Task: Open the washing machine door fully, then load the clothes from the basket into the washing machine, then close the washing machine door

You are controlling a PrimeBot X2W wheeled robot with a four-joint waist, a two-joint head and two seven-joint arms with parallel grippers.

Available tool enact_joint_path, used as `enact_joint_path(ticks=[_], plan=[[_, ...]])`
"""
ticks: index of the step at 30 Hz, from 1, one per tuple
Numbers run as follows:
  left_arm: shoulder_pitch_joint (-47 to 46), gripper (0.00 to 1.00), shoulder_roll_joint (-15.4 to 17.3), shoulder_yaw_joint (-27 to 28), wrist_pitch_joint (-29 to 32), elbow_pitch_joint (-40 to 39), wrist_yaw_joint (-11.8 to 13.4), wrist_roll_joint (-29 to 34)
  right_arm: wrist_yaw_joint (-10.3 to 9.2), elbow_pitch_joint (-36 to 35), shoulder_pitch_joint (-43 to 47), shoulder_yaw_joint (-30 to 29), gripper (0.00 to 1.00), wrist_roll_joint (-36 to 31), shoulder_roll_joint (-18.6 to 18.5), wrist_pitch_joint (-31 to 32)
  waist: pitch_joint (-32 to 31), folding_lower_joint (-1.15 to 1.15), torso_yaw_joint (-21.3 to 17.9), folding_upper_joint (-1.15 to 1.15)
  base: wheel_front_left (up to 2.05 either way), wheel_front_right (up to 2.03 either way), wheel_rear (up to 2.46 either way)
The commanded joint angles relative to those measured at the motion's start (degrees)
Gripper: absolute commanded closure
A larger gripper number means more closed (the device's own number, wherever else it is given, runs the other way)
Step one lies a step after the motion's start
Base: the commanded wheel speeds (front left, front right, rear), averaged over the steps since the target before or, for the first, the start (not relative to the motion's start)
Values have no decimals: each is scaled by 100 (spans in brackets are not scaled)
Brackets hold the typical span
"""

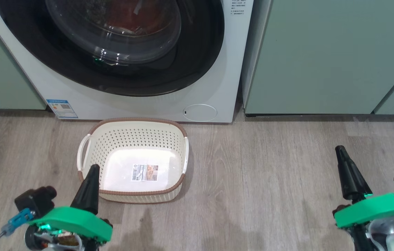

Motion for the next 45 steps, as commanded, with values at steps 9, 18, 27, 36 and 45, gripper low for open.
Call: enact_joint_path(ticks=[9, 18, 27, 36, 45], plan=[[-390, 100, -15, 249, 107, -1, -149, -659, -1, -7, -361, 62, 100, 714, -125, 41, -20, 0, 8, 0, 0, 0, 0], [-449, 100, -65, 355, 199, 131, -248, -1222, -1, 148, -435, 73, 100, 1305, -139, 84, -39, 0, 16, 0, 0, 0, 0], [-517, 100, -124, 477, 304, 282, -358, -1841, -1, 320, -518, 80, 100, 1955, -152, 135, -61, 0, 24, 0, 0, 0, 0], [-572, 100, -173, 578, 392, 405, -445, -2335, -1, 459, -585, 82, 100, 2475, -160, 179, -78, 0, 31, 0, 0, 0, 0], [-635, 100, -231, 696, 493, 545, -544, -2888, -1, 615, -661, 82, 100, 3056, -167, 231, -98, 0, 38, 0, 0, 0, 0]])
